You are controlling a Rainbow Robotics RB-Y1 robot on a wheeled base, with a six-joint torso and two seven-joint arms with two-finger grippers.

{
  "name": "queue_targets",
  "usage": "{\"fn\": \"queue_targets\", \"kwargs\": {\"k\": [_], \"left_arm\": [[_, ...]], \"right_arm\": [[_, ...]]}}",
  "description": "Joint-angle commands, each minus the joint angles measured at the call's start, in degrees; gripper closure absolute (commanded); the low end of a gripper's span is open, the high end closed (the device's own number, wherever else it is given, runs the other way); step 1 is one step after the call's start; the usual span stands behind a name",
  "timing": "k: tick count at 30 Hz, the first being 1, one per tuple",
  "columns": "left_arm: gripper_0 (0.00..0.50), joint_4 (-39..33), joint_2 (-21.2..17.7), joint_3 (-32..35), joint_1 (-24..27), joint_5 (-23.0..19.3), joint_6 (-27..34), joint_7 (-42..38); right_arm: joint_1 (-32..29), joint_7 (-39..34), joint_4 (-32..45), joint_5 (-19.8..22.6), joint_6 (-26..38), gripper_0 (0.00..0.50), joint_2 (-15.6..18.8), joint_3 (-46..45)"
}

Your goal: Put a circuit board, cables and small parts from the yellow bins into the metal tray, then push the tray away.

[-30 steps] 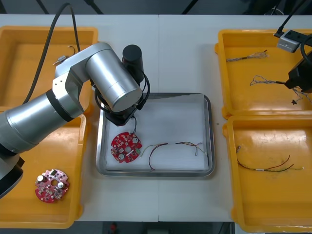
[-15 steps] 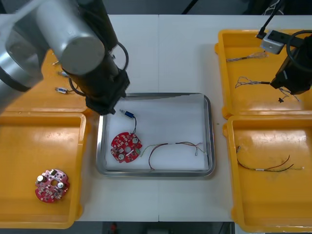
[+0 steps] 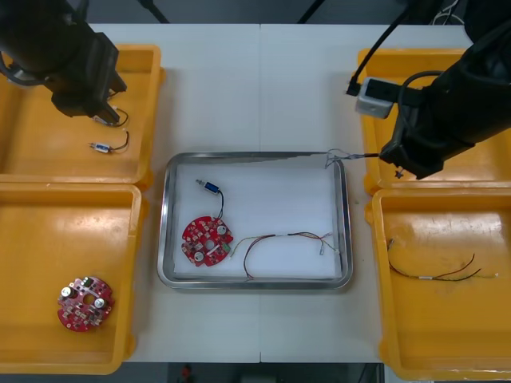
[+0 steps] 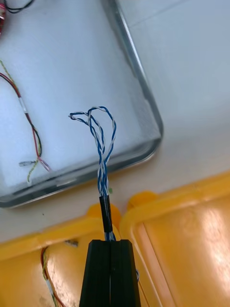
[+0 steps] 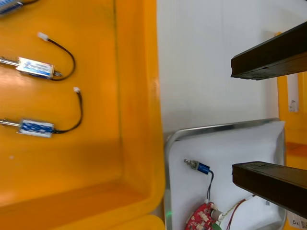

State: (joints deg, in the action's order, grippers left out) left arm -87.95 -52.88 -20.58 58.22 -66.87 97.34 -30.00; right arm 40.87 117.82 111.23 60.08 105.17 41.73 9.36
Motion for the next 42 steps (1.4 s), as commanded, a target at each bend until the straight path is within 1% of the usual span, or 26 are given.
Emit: {"fn": "queue_targets", "kwargs": {"k": [1, 2, 5, 11, 15, 19, 21, 23, 26, 27, 30, 35, 38, 42], "left_arm": [[0.0, 7.53, -3.46, 2.04, 5.24, 1.57, -1.71, 9.88], [0.0, 8.67, -3.46, 2.04, 5.59, 1.83, -2.15, 10.32], [0.0, 15.26, -3.46, 2.04, 7.17, 3.32, -4.88, 13.04], [0.0, 24.67, -3.46, 2.04, 9.28, 4.47, -9.98, 15.59], [0.0, 27.92, -3.46, 2.04, 9.81, 5.17, -12.35, 16.12], [0.0, 30.47, -3.29, 2.04, 9.98, 5.96, -14.02, 16.29], [0.0, 31.08, -2.32, 2.04, 9.98, 7.37, -14.63, 16.12], [0.0, 31.17, -0.65, 1.95, 9.98, 10.53, -15.69, 15.33], [0.0, 32.67, 1.2, 2.04, 9.98, 13.26, -17.36, 14.62], [0.0, 33.11, 1.64, 1.95, 10.07, 13.78, -17.8, 14.62], [0.0, 34.69, 4.01, 2.04, 10.07, 17.12, -20.52, 14.53], [0.0, 38.99, 7.79, 2.04, 10.07, 22.75, -28.35, 14.01], [0.0, 41.46, 9.55, 2.04, 10.16, 25.56, -31.86, 13.48], [0.0, 44.97, 12.27, 2.04, 10.16, 27.14, -36.52, 12.51]], "right_arm": [[1.85, -2.15, 1.97, 0.12, -3.4, 0.5, -2.79, 8.04], [2.2, -2.24, 1.97, -0.14, -3.84, 0.5, -2.97, 9.1], [3.96, -2.86, 1.27, -1.99, -6.74, 0.5, -4.37, 14.81], [6.33, -3.21, -1.37, -5.77, -10.52, 0.5, -7.28, 21.4], [7.65, -3.3, -3.48, -7.35, -12.8, 0.5, -8.42, 24.57], [8.44, -2.86, -6.29, -10.07, -15.35, 0.5, -9.82, 27.82], [8.61, -2.77, -6.91, -11.39, -16.32, 0.5, -10.09, 29.05], [8.79, -2.77, -6.91, -13.5, -16.93, 0.5, -10.18, 30.37], [8.7, -2.59, -7.08, -14.82, -17.02, 0.5, -10.09, 31.07], [8.7, -2.59, -7.17, -14.91, -16.93, 0.5, -10.0, 31.16], [8.7, -2.42, -8.31, -14.91, -17.02, 0.5, -10.0, 31.68], [8.7, -2.24, -10.51, -15.26, -19.48, 0.5, -9.74, 32.65], [8.7, -2.24, -11.39, -15.08, -20.97, 0.5, -9.65, 32.83], [8.7, -2.42, -11.48, -14.91, -21.24, 0.5, -9.03, 32.83]]}}
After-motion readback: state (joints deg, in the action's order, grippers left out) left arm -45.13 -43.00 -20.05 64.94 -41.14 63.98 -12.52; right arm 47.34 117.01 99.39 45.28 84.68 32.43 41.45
